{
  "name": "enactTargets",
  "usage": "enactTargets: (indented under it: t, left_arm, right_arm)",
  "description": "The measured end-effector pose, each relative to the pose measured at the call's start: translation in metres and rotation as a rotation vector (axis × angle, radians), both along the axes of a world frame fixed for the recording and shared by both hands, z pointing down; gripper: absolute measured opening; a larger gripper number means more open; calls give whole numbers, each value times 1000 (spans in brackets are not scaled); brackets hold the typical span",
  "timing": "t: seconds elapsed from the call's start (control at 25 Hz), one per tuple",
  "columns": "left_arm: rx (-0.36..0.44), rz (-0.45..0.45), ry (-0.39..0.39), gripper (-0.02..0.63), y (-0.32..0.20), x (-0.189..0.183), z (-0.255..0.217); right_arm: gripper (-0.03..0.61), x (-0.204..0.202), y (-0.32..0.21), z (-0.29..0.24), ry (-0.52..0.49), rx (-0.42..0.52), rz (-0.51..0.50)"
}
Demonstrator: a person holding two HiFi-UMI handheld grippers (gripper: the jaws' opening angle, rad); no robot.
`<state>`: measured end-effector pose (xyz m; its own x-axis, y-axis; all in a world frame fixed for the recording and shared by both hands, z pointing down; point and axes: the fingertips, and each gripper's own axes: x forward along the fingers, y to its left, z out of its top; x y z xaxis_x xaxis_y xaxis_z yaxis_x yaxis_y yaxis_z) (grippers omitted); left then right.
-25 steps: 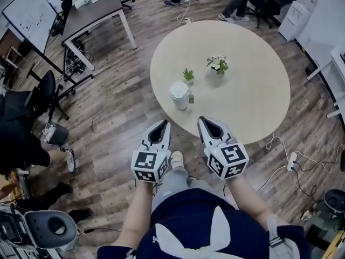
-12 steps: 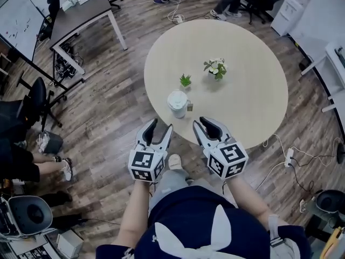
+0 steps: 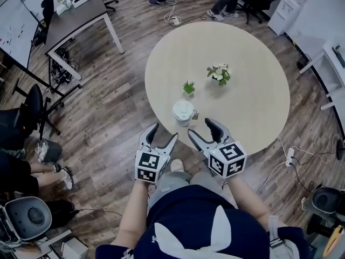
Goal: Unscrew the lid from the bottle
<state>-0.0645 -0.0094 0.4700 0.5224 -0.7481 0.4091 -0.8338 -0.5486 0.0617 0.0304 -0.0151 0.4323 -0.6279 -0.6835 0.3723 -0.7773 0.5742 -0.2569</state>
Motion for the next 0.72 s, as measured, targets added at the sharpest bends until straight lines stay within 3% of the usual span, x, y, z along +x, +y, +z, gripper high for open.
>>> enactTargets:
  t: [0.72]
  left_arm:
    - [-77, 112, -103, 325, -30, 13, 50]
  right_arm:
    - [390, -20, -35, 27, 63, -59, -24]
